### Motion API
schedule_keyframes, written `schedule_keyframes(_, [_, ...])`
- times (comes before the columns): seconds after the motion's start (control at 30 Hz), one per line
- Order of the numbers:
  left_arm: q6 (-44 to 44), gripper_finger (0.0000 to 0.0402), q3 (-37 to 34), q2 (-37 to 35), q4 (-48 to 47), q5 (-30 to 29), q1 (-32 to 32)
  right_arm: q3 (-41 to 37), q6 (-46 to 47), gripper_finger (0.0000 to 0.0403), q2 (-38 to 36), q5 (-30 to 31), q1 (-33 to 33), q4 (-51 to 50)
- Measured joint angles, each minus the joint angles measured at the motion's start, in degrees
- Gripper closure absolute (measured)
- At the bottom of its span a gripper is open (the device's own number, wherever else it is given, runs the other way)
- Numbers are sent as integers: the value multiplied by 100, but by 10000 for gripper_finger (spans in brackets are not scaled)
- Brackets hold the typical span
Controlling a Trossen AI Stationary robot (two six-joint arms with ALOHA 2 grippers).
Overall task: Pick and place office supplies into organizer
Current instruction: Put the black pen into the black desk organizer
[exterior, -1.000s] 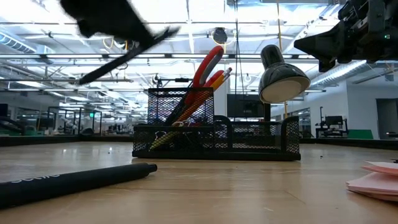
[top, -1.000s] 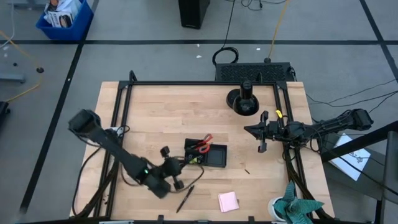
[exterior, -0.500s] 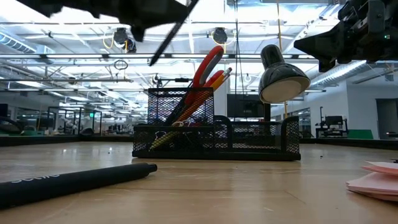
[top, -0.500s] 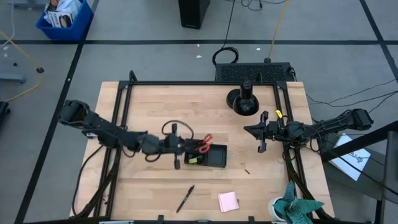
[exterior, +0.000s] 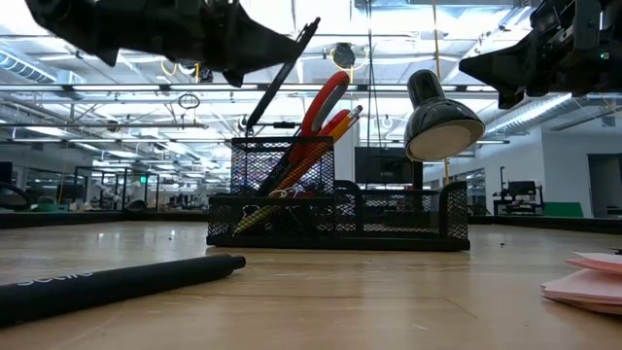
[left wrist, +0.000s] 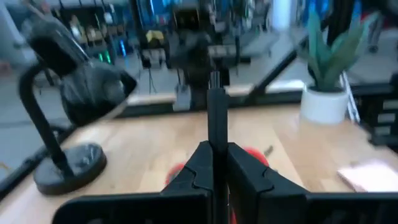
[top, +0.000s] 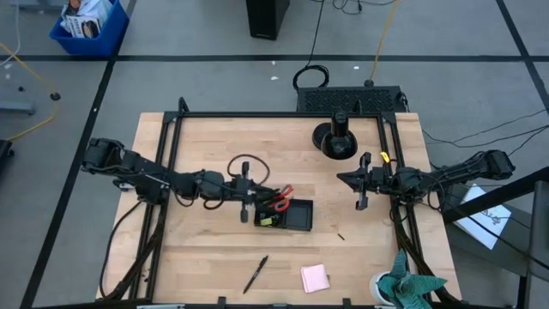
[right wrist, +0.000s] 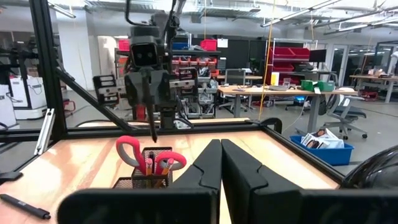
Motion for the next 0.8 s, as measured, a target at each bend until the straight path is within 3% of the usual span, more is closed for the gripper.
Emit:
schedule_keyframes(0.17, [-32, 394, -534, 82, 1401, 293, 155, 0, -6, 401, -2, 2, -1, 64])
schedule_keyframes(0.27, [-119, 395, -604, 284, 1713, 297, 182, 2, -48, 401, -2, 4, -1, 99])
schedule_keyframes(0.47, [-91, 384, -279, 977, 1900, 296, 173, 0, -107, 401, 0, 4, -1, 135])
schedule_keyframes(0.8, [-220, 382, -225, 1459, 1823, 238, 237, 2, -51, 401, 2, -17, -1, 32])
